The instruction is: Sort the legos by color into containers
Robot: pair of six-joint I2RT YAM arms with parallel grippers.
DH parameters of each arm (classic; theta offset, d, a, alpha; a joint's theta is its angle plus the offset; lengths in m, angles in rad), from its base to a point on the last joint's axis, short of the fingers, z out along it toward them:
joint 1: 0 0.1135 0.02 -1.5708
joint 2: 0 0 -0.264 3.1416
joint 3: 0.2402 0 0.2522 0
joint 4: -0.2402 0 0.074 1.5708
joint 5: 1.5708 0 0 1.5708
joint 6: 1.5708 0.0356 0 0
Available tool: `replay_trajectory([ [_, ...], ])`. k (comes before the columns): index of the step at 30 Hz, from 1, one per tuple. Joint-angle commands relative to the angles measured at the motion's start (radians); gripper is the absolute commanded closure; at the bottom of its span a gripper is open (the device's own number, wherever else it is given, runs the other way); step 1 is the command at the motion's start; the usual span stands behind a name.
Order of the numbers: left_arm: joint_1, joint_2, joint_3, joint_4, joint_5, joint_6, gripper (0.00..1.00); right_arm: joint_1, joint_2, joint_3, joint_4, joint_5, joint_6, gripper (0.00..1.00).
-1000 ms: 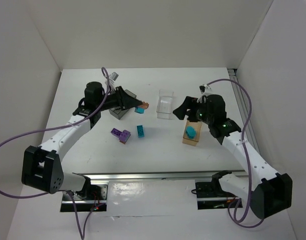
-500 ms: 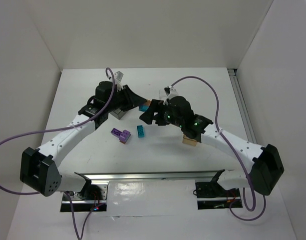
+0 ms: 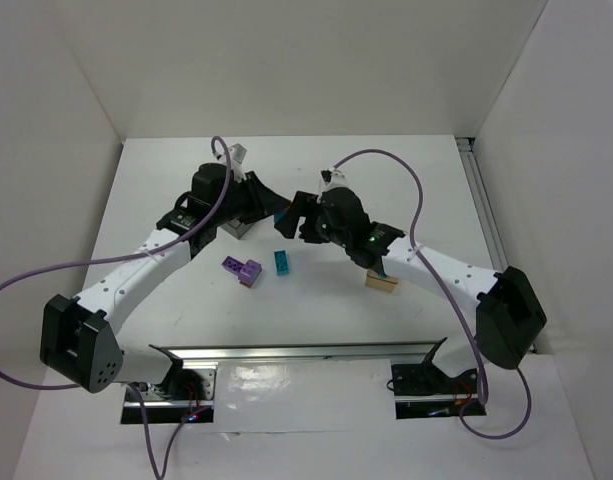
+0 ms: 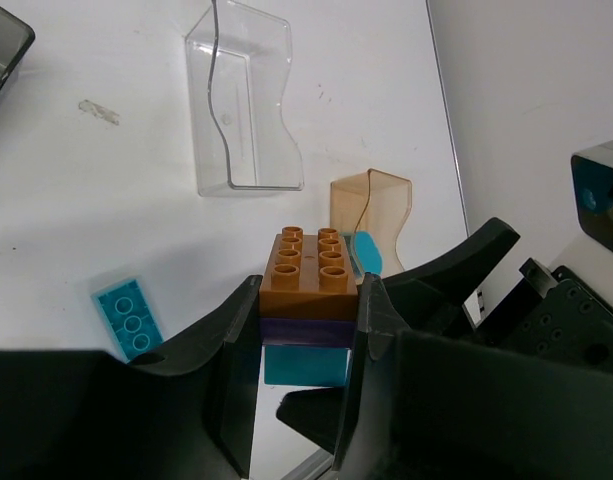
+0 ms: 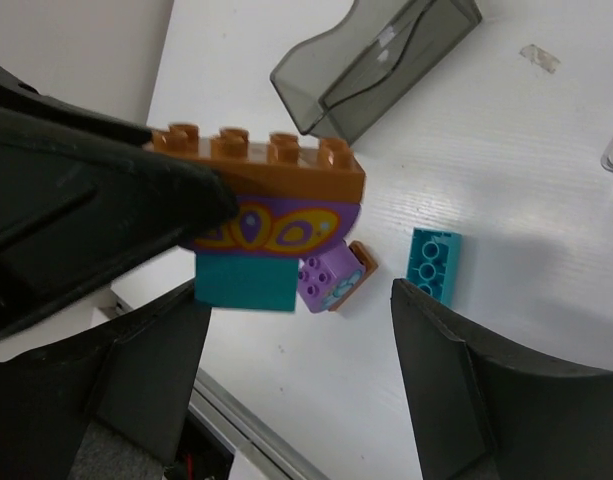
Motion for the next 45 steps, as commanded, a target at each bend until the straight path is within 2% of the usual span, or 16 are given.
replay_trajectory([
  [1, -0.007, 0.0, 0.022, 0.012, 0.014, 0.021, 1.0, 0.008, 0.022, 0.068, 0.096, 0.023, 0.017, 0.21],
  [7, -0.007, -0.011, 0.004, 0.023, 0.014, 0.03, 1.0, 0.017, 0.042, 0.077, 0.135, 0.023, 0.046, 0.37],
  [11, -0.007, -0.011, -0.005, 0.023, 0.023, 0.03, 1.0, 0.026, 0.051, 0.097, 0.124, 0.044, 0.046, 0.62],
  [12, -0.007, -0.011, -0.006, 0.023, 0.023, 0.03, 1.0, 0.026, 0.051, 0.097, 0.124, 0.055, 0.046, 0.73],
  [16, -0.007, -0.011, 0.016, 0.001, -0.008, 0.041, 1.0, 0.035, 0.014, 0.051, 0.075, 0.079, 0.017, 0.89],
  [20, -0.007, 0.0, 0.075, -0.043, -0.043, 0.064, 1.0, 0.035, -0.027, -0.009, 0.003, 0.119, -0.002, 0.94],
  [29, -0.007, 0.116, 0.14, -0.074, -0.032, 0.075, 1.0, 0.035, -0.225, -0.102, -0.199, 0.257, -0.032, 0.96],
  [33, -0.007, 0.13, 0.139, -0.065, -0.02, 0.075, 1.0, 0.035, -0.315, -0.128, -0.374, 0.398, -0.032, 0.96],
  [34, -0.007, 0.13, 0.139, -0.065, -0.02, 0.075, 1.0, 0.022, -0.338, -0.141, -0.413, 0.467, -0.022, 0.96],
  [35, -0.007, 0.13, 0.13, -0.065, -0.02, 0.075, 1.0, 0.012, -0.338, -0.141, -0.487, 0.498, -0.012, 0.96],
  [37, -0.007, 0.121, 0.119, -0.065, -0.011, 0.075, 1.0, -0.026, -0.364, -0.17, -0.534, 0.549, 0.015, 0.93],
  [43, 0.004, 0.159, 0.166, -0.069, 0.233, 0.14, 1.0, -0.164, -0.331, -0.227, -0.473, 0.474, -0.063, 0.88],
  [45, 0.004, 0.182, 0.189, -0.095, 0.264, 0.167, 1.0, -0.199, -0.297, -0.218, -0.439, 0.465, -0.087, 0.88],
])
